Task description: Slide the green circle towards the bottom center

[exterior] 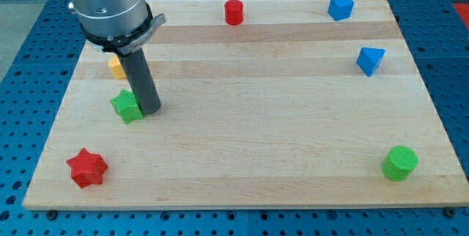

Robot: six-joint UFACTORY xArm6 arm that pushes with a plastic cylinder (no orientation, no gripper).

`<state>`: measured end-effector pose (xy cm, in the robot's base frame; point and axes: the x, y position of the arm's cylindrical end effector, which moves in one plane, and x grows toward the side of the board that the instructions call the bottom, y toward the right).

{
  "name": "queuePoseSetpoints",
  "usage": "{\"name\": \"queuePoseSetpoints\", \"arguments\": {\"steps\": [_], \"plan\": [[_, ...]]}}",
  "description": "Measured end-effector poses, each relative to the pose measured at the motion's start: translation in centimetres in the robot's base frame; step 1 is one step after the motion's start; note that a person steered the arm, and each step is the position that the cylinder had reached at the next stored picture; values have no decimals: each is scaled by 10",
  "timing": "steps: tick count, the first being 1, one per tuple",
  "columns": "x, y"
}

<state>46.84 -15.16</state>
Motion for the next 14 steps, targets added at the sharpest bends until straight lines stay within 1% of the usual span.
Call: {"name": "queuePoseSetpoints", "arguments": {"steps": [1,2,4,5,6,7,8,9,14], "plan": [[0,-1],[0,-26],[-2,-37],[-37,-39],[-39,-39],[-42,-75],[-53,-84],[-64,-89],[-82,-105]]}}
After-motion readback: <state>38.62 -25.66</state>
